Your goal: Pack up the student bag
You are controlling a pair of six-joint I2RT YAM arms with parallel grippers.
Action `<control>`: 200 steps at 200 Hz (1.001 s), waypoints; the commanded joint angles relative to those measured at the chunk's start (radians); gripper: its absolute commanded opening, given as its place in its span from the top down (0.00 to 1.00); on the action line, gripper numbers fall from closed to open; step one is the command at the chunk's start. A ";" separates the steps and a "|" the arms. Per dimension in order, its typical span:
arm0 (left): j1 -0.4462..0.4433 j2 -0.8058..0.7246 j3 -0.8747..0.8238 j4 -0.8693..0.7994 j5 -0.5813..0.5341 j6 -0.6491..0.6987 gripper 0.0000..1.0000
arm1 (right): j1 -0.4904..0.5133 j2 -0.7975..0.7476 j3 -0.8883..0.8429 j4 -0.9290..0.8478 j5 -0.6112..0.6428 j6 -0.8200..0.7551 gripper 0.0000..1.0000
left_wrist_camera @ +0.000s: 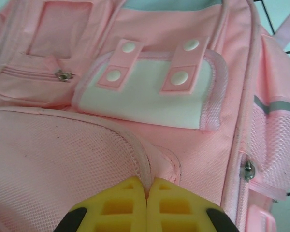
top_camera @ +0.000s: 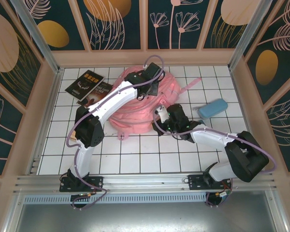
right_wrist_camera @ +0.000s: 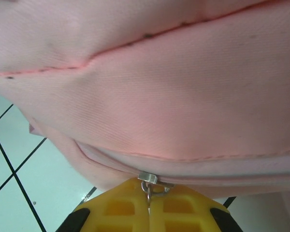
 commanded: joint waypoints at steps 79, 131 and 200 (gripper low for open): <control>0.059 -0.345 -0.499 0.294 0.206 0.449 0.31 | -0.328 -0.065 -0.011 0.055 0.011 0.159 1.00; 0.058 -0.367 -0.663 0.439 0.284 0.676 0.30 | -0.359 0.031 0.079 0.022 0.002 0.108 1.00; 0.057 -0.211 -0.546 0.424 0.434 0.783 0.35 | -0.367 0.039 0.102 0.001 -0.018 0.091 1.00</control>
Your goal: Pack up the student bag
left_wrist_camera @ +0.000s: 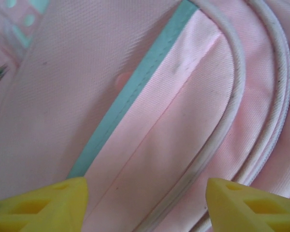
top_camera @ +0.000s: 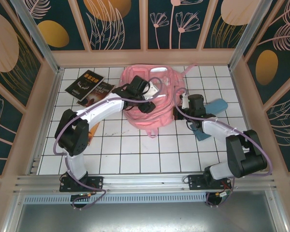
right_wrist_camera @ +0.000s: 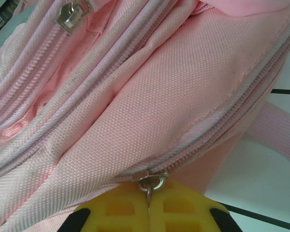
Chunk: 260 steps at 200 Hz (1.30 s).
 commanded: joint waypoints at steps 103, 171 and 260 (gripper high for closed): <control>-0.003 0.143 0.109 0.068 -0.016 0.063 0.52 | -0.003 -0.054 0.011 0.001 -0.091 -0.061 1.00; -0.005 0.145 0.128 0.176 -0.070 -0.133 0.81 | 0.126 -0.096 -0.039 -0.027 -0.044 -0.022 1.00; 0.000 0.145 0.164 0.206 -0.016 -0.431 0.67 | 0.365 -0.135 -0.111 0.132 0.026 0.188 0.77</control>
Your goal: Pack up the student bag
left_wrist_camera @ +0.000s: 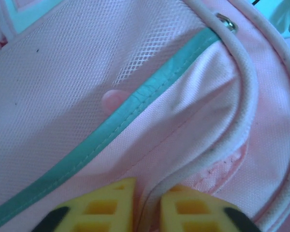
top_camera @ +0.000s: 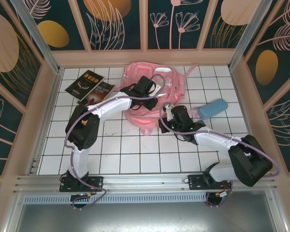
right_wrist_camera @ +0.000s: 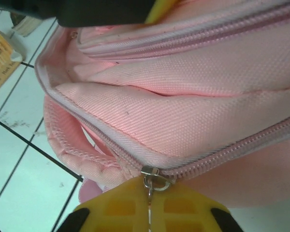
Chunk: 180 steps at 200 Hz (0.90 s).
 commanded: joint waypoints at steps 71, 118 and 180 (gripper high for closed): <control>0.026 -0.186 -0.079 0.033 -0.111 -0.379 0.35 | -0.330 -0.332 -0.042 -0.189 -0.074 0.431 0.35; 0.026 -0.351 -0.241 0.044 -0.162 -0.494 0.31 | -0.490 -0.099 0.103 -0.277 -0.200 0.596 0.33; 0.027 -0.432 -0.359 0.079 -0.080 -0.568 0.28 | -0.455 0.172 0.213 -0.095 -0.349 0.585 0.44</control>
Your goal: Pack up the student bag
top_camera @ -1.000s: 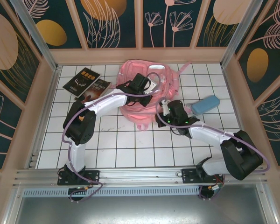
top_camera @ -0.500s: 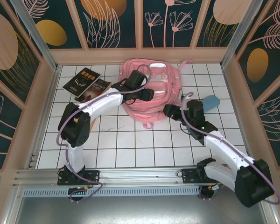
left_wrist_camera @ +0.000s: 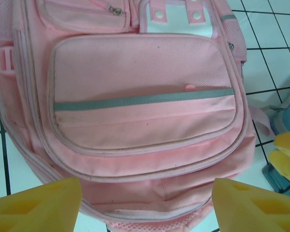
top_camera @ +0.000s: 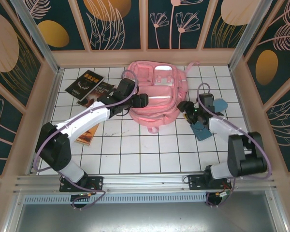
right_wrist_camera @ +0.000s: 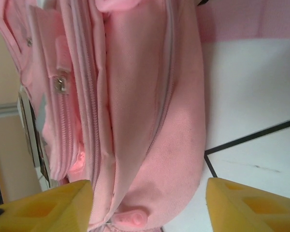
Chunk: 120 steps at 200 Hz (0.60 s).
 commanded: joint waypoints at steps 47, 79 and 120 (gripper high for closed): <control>0.000 -0.040 -0.097 0.093 0.156 -0.129 0.34 | 0.076 0.156 0.155 0.059 -0.094 -0.029 0.73; -0.031 -0.066 -0.153 0.151 0.199 -0.211 0.40 | 0.107 0.128 0.177 0.086 -0.111 -0.008 0.93; -0.101 -0.093 -0.208 0.216 0.180 -0.304 0.44 | 0.182 0.040 0.227 0.139 -0.112 0.026 1.00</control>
